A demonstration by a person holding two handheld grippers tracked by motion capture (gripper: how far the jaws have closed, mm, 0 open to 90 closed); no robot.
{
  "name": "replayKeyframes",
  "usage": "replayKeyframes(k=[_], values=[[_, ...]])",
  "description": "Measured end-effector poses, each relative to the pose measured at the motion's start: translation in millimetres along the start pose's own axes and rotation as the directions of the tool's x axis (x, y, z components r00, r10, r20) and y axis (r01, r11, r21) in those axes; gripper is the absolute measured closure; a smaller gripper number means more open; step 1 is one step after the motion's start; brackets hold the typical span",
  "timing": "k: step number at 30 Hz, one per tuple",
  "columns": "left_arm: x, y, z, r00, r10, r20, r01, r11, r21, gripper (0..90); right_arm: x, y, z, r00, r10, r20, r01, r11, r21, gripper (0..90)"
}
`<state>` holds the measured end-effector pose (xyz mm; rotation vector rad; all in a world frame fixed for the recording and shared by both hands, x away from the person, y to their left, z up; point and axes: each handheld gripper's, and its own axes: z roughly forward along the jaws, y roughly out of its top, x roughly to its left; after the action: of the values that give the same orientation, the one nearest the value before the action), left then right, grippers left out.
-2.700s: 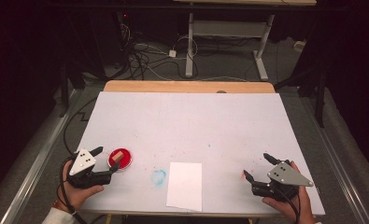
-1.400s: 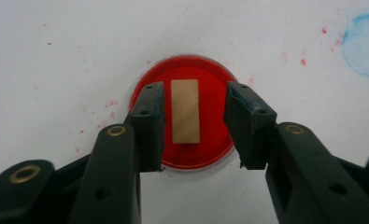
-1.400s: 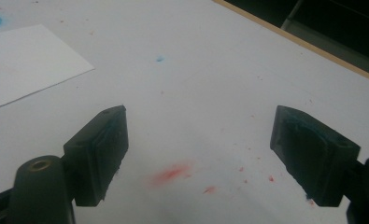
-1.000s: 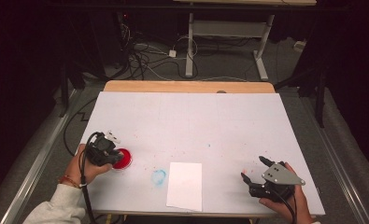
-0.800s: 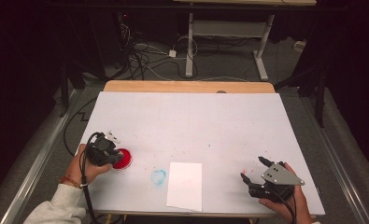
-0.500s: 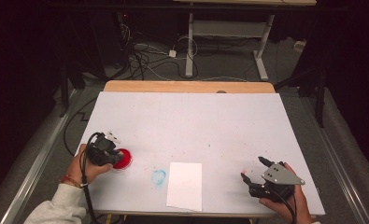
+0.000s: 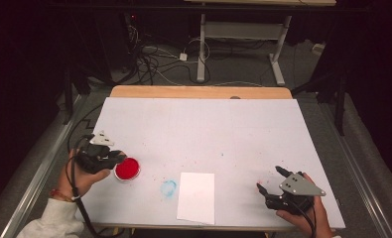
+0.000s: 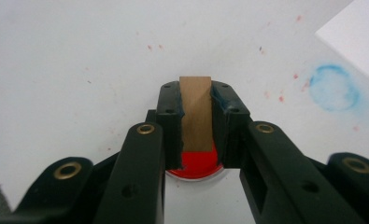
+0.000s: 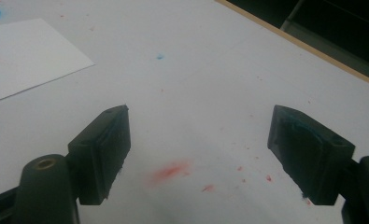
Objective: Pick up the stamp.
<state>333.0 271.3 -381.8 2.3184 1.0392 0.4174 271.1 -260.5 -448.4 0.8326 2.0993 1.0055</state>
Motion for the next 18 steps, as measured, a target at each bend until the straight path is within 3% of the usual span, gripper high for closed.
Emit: replayKeyframes(k=[4, 8, 14, 18], values=[[-3.8, 0.5, -20.2, 0.9999, 0.006, -0.016, -0.007, 0.9986, -0.053, 73.7, 0.2, 0.3, 0.1, 1.0, 0.001, 0.001, -0.001, 1.0, -0.001, 21.8], [-4.3, 0.0, -23.8, 0.9998, 0.002, -0.019, -0.003, 0.9981, -0.062, 73.6, 0.0, 0.2, 0.4, 1.0, 0.007, -0.002, -0.007, 1.0, 0.0, 21.9], [-1.4, -3.3, -3.1, 0.9998, -0.007, -0.018, 0.007, 0.9998, -0.017, 73.6, 0.8, 0.0, 1.2, 1.0, -0.002, -0.006, 0.002, 1.0, 0.006, 21.8], [-0.9, -5.0, 17.1, 1.0, 0.003, -0.006, -0.003, 0.9992, 0.04, 73.7, 0.4, -0.5, 1.3, 1.0, 0.003, -0.002, -0.003, 1.0, 0.007, 21.8]])
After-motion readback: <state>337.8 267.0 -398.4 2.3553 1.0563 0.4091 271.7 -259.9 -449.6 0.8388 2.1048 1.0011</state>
